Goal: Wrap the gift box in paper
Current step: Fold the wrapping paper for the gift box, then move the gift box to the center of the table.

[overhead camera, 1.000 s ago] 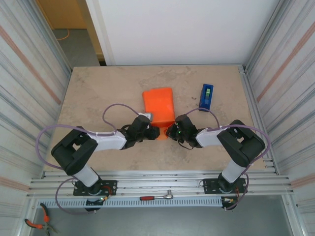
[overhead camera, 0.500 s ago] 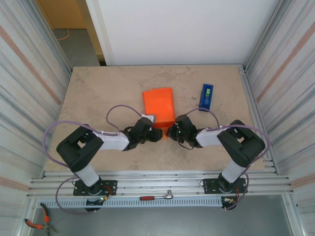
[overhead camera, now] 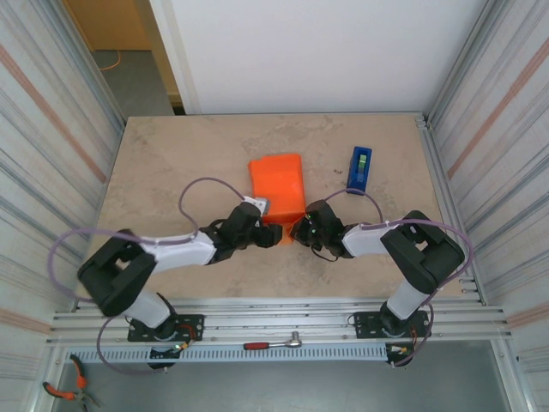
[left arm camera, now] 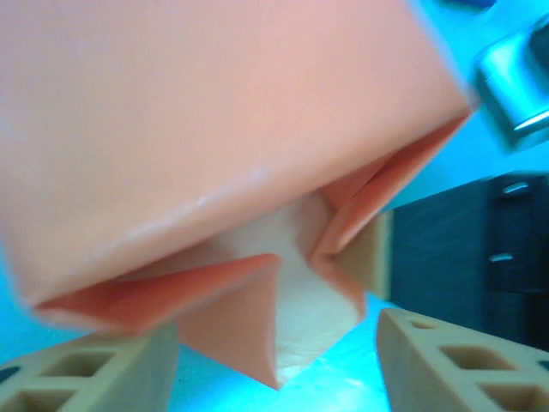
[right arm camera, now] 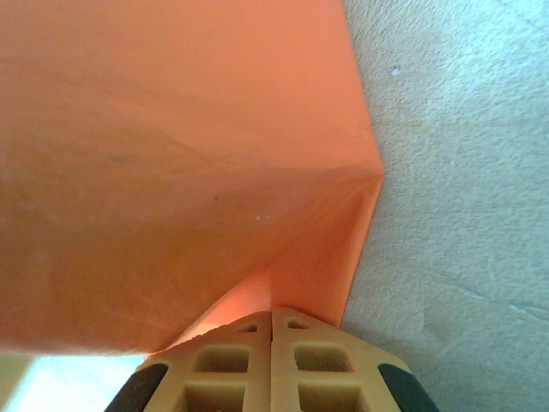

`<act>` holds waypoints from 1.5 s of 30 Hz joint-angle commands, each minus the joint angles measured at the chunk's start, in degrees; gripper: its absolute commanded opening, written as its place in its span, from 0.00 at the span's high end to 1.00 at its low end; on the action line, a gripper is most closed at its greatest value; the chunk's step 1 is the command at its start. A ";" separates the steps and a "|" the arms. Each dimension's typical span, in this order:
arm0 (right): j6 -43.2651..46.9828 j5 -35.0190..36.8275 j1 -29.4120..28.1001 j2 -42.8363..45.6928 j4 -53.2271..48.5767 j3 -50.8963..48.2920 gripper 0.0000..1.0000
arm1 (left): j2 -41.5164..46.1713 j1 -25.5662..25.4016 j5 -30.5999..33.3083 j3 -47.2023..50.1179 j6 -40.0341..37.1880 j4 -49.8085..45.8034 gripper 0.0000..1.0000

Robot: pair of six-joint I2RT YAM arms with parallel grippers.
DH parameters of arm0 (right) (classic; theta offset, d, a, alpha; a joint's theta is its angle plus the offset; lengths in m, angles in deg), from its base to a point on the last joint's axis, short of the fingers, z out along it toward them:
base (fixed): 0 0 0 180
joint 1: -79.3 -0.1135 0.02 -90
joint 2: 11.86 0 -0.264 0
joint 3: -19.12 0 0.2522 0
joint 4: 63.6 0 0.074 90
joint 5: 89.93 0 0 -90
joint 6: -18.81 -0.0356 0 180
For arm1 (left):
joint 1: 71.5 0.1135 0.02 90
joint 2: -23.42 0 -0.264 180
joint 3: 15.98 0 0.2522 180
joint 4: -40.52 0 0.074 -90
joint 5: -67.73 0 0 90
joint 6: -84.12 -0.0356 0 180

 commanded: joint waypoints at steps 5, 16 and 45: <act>0.67 0.97 -0.10 1.57 -4.55 -0.24 1.00 | 16.92 4.71 2.58 5.51 -1.51 -7.67 0.33; 3.51 -1.75 0.83 3.02 -6.96 3.08 1.00 | 11.41 5.36 -1.34 10.18 0.25 -1.50 0.87; 5.69 -1.02 7.20 17.71 -13.54 -5.14 1.00 | -11.30 1.08 1.43 -3.15 -2.96 2.30 0.88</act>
